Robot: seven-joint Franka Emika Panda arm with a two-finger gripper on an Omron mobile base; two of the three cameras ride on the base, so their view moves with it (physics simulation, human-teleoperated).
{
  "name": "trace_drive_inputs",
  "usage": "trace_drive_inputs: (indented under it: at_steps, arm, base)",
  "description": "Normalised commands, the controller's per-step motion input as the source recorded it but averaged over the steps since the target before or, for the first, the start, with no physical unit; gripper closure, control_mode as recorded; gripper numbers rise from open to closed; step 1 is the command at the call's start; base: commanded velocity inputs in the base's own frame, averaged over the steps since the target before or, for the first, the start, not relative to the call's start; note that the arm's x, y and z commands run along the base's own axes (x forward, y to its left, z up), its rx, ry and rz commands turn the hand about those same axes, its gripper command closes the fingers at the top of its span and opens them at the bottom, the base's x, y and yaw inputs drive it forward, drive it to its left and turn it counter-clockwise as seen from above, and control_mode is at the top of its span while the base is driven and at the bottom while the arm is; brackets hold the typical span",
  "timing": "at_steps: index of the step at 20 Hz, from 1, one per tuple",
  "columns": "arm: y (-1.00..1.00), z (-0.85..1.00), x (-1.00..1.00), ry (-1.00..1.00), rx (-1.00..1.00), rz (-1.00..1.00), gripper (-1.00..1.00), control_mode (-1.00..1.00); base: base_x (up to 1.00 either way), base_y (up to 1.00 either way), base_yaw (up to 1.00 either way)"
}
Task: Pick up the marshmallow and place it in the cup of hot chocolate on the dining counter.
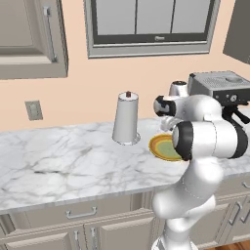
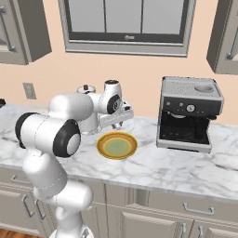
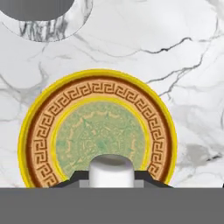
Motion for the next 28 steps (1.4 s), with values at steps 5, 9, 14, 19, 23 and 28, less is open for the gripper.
trace_drive_inputs:
  at_steps: [5,9,14,19,23,28]
  arm:
    - [0.39,0.71,-0.30,-0.05,0.02,-0.47,1.00,-1.00]
    - [0.58,0.53,-0.41,-0.17,0.06,-0.47,1.00,-1.00]
    - [0.56,0.38,-0.54,-0.20,0.09,-0.44,1.00,-1.00]
    - [0.47,0.27,-0.48,-0.22,0.10,-0.36,1.00,-1.00]
    - [0.14,0.30,-0.52,-0.09,0.04,-0.25,1.00,-1.00]
    - [0.01,0.37,-0.53,-0.02,0.00,-0.04,1.00,-1.00]
  base:
    - [0.00,0.00,0.00]
    - [0.00,0.00,0.00]
    - [0.00,0.00,0.00]
    - [0.00,0.00,0.00]
    - [0.00,0.00,0.00]
    - [0.00,0.00,0.00]
